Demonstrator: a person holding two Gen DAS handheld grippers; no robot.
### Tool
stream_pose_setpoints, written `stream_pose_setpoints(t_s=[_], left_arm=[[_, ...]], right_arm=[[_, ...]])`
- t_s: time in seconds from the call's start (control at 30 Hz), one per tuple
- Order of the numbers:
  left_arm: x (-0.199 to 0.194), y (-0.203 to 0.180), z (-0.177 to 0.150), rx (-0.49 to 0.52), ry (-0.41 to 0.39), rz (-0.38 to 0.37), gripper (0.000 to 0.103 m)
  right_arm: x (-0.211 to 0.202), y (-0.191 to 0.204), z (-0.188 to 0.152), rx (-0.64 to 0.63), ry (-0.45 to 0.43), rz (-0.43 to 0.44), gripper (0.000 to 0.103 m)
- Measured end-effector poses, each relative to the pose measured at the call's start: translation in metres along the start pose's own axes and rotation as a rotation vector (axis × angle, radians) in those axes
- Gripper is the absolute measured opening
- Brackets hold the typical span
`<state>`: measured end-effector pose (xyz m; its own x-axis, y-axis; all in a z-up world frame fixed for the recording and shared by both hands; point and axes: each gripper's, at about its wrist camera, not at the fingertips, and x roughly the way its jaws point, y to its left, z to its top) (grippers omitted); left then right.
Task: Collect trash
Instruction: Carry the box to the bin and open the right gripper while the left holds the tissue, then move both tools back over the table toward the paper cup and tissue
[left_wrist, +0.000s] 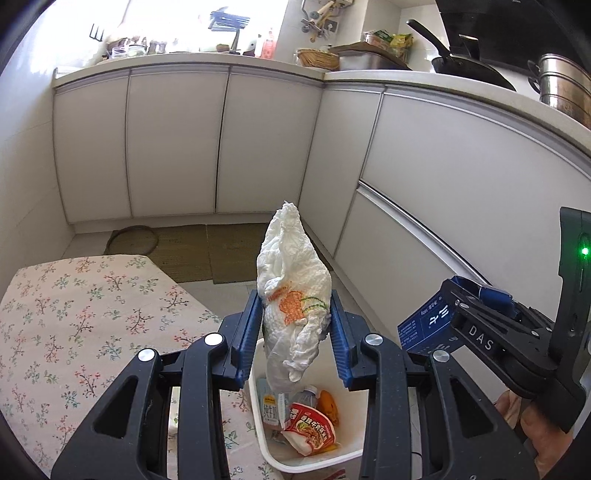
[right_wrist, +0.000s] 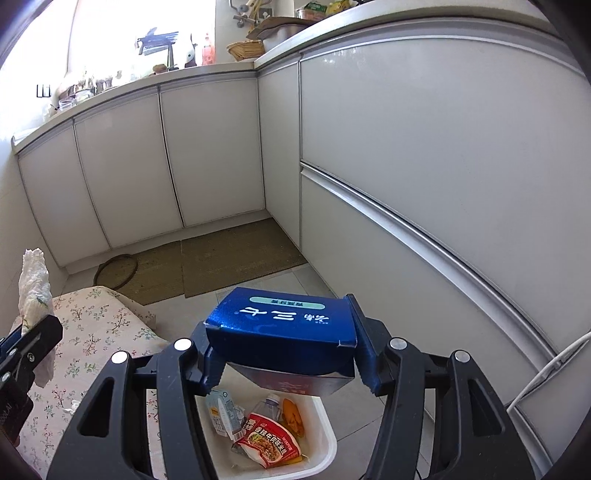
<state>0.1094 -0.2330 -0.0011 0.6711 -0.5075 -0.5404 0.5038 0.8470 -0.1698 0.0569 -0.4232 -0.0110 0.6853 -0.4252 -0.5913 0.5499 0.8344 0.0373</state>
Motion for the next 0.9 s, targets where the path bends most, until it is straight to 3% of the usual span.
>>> stream_pose_setpoints(t_s=[0.07, 0.23, 0.47, 0.6, 0.9], left_arm=[[0.006, -0.008, -0.004, 0.016, 0.009, -0.009, 0.034], [0.027, -0.026, -0.012, 0.030, 0.055, -0.042, 0.034], [0.063, -0.043, -0.033, 0.071, 0.132, -0.080, 0.036], [0.074, -0.039, -0.039, 0.070, 0.166, -0.066, 0.051], [0.051, -0.027, -0.032, 0.030, 0.084, 0.077, 0.080]], right_arm=[[0.004, -0.007, -0.001, 0.008, 0.007, -0.011, 0.070], [0.011, -0.032, -0.003, 0.050, 0.019, -0.034, 0.078], [0.022, -0.057, -0.010, 0.064, 0.047, -0.111, 0.080], [0.025, -0.060, -0.015, 0.056, 0.052, -0.144, 0.080], [0.004, -0.033, -0.019, -0.004, -0.046, -0.226, 0.095]])
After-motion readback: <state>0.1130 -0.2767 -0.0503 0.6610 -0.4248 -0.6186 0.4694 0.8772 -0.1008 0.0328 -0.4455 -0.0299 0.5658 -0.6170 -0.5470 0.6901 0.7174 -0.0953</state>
